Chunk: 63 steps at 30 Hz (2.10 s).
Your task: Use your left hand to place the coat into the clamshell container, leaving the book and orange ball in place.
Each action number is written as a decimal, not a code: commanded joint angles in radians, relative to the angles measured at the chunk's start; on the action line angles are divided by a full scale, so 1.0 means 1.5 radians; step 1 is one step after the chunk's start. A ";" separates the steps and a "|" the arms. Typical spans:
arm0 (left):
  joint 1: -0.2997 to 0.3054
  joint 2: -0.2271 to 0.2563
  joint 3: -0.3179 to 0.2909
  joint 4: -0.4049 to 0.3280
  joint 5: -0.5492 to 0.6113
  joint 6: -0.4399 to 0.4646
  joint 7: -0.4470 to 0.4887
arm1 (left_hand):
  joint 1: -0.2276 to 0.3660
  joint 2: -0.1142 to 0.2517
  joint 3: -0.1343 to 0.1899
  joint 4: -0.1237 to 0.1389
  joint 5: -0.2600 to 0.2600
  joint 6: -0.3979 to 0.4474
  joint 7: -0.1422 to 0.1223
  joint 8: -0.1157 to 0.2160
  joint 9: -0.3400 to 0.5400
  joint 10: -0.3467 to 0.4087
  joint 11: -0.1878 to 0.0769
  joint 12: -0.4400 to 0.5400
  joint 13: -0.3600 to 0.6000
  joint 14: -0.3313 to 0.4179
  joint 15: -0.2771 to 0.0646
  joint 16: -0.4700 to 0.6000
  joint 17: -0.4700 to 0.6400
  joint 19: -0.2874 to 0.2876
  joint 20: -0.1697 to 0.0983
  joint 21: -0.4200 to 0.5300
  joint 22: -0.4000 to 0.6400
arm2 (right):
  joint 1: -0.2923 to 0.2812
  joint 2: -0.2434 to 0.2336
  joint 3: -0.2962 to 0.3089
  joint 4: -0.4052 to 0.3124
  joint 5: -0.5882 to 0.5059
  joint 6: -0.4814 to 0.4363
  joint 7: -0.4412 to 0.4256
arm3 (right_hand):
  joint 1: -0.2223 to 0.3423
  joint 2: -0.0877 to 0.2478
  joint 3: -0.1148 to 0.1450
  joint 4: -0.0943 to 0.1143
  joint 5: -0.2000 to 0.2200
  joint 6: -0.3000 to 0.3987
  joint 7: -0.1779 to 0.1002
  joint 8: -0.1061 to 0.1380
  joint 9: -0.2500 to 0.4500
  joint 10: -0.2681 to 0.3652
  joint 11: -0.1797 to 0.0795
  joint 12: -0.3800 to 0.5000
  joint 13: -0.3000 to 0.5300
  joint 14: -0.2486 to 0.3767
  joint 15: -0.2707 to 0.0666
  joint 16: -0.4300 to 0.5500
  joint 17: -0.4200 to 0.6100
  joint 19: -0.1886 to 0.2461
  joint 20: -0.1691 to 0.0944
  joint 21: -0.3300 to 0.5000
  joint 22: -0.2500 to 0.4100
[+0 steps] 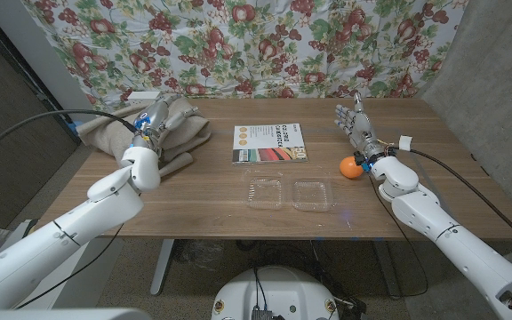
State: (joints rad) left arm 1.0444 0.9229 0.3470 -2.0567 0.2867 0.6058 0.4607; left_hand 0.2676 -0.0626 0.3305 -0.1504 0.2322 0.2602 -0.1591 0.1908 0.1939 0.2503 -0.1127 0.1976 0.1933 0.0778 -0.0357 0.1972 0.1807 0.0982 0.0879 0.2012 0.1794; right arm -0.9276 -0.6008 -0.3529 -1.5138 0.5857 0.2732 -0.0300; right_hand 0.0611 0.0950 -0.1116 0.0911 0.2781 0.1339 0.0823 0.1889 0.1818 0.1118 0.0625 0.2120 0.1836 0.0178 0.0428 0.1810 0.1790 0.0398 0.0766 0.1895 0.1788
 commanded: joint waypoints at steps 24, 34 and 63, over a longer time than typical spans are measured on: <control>-0.059 0.030 0.079 0.024 0.074 0.065 -0.043 | 0.018 -0.016 0.003 -0.005 0.017 0.033 0.000 0.020 0.003 0.046 -0.025 0.025 0.008 0.026 -0.028 0.010 0.006 0.013 0.002 0.006 0.003 | 0.002 0.003 0.002 0.008 0.004 0.002 0.000 | -0.003 -0.006 -0.001 0.003 0.000 0.005 -0.002 0.002 0.002 0.003 0.003 0.003 0.003 -0.001 -0.004 0.003 0.003 0.000 0.003 0.006 0.002; -0.075 0.029 0.106 0.037 0.108 0.073 -0.056 | 0.023 -0.017 0.005 -0.006 0.020 0.034 -0.003 0.020 0.004 0.041 -0.025 0.022 0.010 0.026 -0.029 0.009 0.006 0.019 -0.001 0.008 0.003 | 0.002 0.004 0.003 0.009 0.004 0.001 -0.002 | -0.004 -0.005 0.000 0.003 0.000 0.005 -0.002 0.002 0.002 0.003 0.002 0.003 0.003 -0.001 -0.004 0.004 0.003 0.000 0.003 0.006 0.002; -0.072 0.051 0.120 0.038 0.157 0.080 -0.101 | 0.046 -0.025 0.011 -0.010 0.035 0.018 -0.010 0.014 0.005 0.015 -0.022 0.013 0.011 0.024 -0.032 0.004 0.007 0.024 -0.004 0.007 0.003 | 0.003 0.001 0.001 0.005 0.007 -0.008 0.001 | -0.004 -0.004 0.001 0.003 0.000 0.005 -0.002 0.002 0.002 0.002 0.001 0.003 0.003 -0.001 -0.005 0.004 0.002 0.000 0.003 0.006 0.002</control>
State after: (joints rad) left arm 0.9227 0.9886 0.5303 -1.9918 0.4942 0.7056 0.3221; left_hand 0.3274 -0.1000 0.3406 -0.1656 0.2779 0.2941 -0.1715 0.2146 0.1982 0.2754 -0.1484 0.2206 0.2071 0.1079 -0.0412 0.2046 0.1886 0.1271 0.0841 0.2090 0.1790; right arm -0.9207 -0.5947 -0.3510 -1.4976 0.5937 0.2732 -0.0286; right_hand 0.0557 0.0896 -0.1117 0.0912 0.2780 0.1339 0.0823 0.1889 0.1819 0.1117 0.0625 0.2119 0.1835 0.0178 0.0428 0.1810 0.1791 0.0398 0.0766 0.1895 0.1787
